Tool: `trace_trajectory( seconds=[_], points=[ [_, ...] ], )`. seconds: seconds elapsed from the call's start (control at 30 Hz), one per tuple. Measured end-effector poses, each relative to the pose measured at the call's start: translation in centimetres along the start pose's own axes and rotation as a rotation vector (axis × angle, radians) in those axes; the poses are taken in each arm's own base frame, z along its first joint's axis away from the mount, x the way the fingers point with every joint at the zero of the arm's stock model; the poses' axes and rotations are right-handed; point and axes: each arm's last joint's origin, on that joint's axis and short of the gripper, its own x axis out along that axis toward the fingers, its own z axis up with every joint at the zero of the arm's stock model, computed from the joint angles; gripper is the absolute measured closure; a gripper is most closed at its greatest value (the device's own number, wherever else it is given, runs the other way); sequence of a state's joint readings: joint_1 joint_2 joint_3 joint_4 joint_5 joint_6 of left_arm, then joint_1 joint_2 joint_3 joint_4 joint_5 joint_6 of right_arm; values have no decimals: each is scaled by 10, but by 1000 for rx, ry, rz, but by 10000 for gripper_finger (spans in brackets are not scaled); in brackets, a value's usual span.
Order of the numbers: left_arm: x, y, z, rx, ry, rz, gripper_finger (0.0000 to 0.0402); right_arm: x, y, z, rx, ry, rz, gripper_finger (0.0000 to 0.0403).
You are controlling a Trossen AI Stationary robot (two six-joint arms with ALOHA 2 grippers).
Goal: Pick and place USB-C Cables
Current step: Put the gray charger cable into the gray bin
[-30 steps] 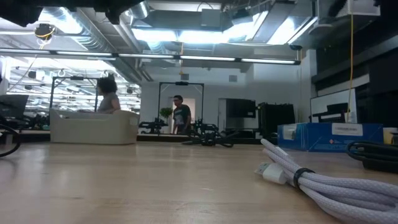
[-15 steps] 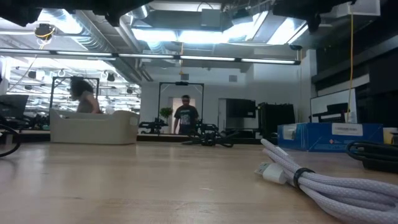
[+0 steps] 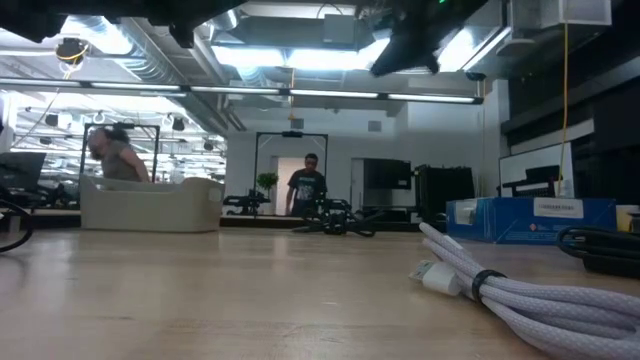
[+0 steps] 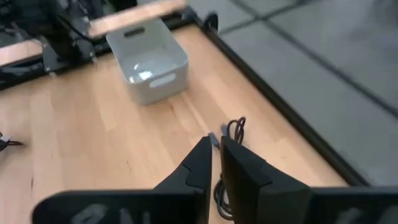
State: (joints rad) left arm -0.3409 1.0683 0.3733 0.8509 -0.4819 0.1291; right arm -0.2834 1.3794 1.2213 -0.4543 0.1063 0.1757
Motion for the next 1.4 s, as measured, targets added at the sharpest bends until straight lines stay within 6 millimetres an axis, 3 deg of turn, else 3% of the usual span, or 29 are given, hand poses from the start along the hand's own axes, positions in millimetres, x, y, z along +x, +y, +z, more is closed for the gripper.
trace_trajectory(
  seconds=[0.2,0.47,1.0,1.4],
  points=[
    [-1,-5,-6,-20,54,-99,376,49,-30,5,48,131,73,362],
    [-4,-10,-5,-23,53,-122,376,95,-47,-34,76,398,38,362],
    [-4,-10,-6,-22,55,-123,376,103,-46,-22,166,252,36,362],
    [-4,-10,-6,-21,55,-122,376,103,-49,-21,-17,244,62,361]
  ],
)
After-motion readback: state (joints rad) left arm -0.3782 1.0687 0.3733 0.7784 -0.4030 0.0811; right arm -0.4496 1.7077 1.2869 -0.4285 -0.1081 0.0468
